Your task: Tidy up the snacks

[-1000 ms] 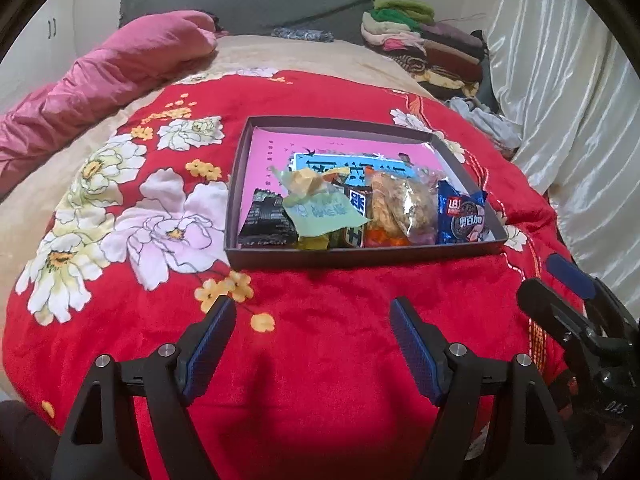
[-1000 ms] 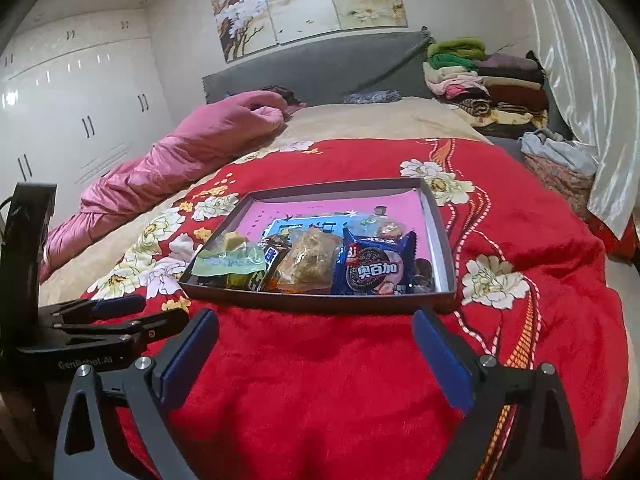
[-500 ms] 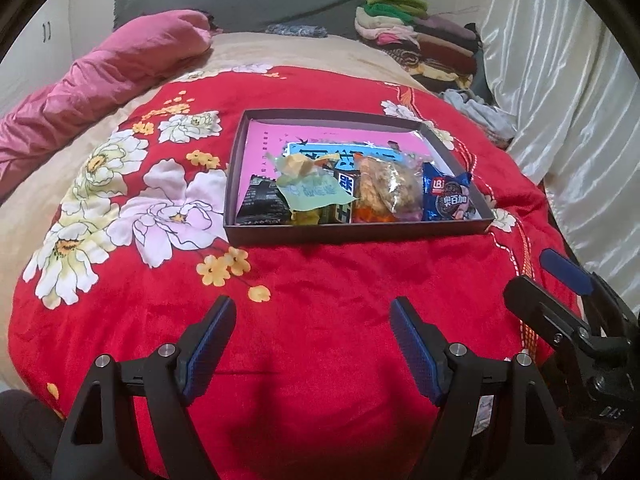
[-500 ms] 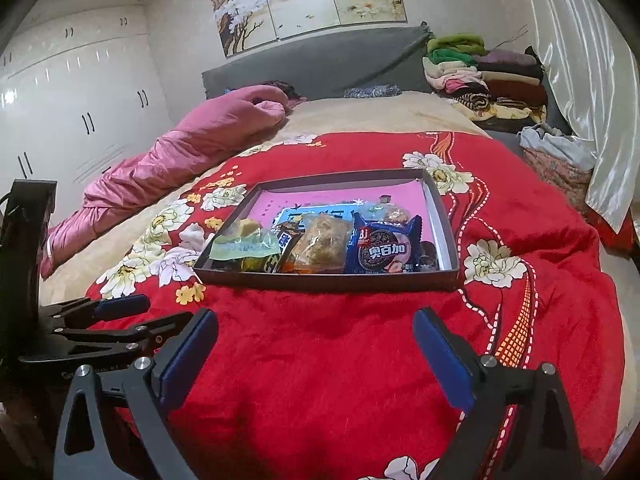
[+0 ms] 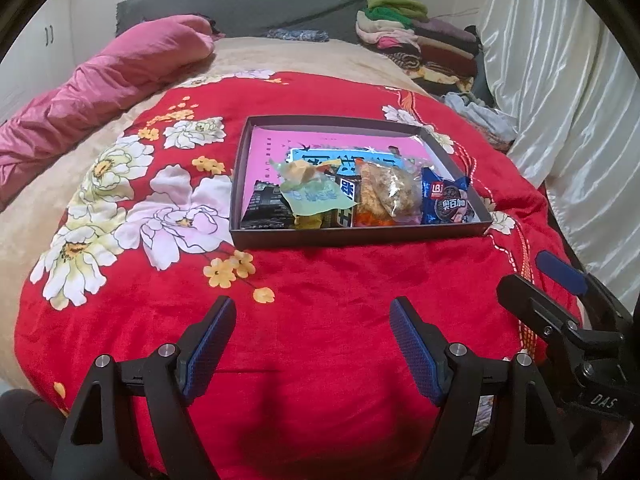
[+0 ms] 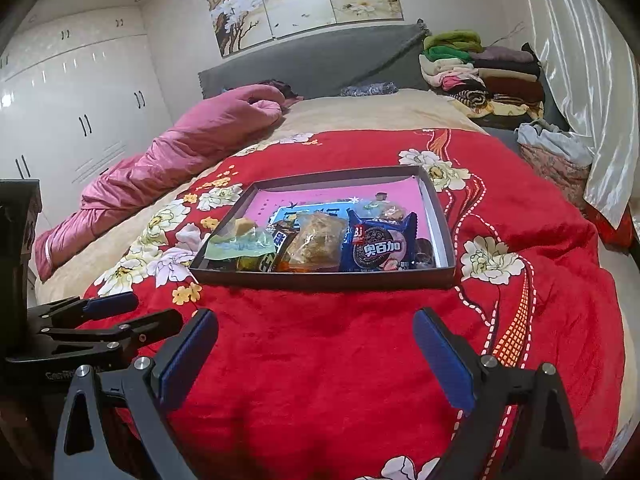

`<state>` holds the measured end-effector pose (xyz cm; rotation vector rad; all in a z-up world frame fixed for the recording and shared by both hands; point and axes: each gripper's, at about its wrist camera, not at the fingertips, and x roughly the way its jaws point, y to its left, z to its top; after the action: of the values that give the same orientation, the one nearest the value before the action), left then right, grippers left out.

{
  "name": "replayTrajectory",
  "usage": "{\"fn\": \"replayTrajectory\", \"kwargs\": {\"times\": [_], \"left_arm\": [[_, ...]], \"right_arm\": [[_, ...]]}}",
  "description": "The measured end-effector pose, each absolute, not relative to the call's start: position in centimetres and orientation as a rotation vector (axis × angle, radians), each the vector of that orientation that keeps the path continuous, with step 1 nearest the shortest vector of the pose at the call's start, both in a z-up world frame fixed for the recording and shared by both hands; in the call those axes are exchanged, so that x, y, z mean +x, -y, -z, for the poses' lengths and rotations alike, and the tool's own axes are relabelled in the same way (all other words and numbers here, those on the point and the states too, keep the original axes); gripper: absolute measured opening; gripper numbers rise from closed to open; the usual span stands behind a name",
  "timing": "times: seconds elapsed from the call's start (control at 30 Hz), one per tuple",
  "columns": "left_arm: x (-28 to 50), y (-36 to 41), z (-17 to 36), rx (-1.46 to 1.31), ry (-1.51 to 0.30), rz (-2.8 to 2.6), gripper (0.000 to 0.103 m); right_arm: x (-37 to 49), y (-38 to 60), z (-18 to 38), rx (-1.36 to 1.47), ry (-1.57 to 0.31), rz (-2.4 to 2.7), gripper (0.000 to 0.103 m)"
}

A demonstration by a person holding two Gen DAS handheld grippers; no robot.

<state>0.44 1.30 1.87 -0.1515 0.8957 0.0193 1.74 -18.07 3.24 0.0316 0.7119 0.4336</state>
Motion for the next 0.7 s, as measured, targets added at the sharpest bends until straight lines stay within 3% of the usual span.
{"fn": "replayTrajectory", "kwargs": {"times": [0.7], "left_arm": [[0.68,-1.34,-1.52,-0.142,-0.914,-0.035,0.08]], "right_arm": [[1.96,18.04,-3.18,0.032,-0.712,-0.435,0.099]]}}
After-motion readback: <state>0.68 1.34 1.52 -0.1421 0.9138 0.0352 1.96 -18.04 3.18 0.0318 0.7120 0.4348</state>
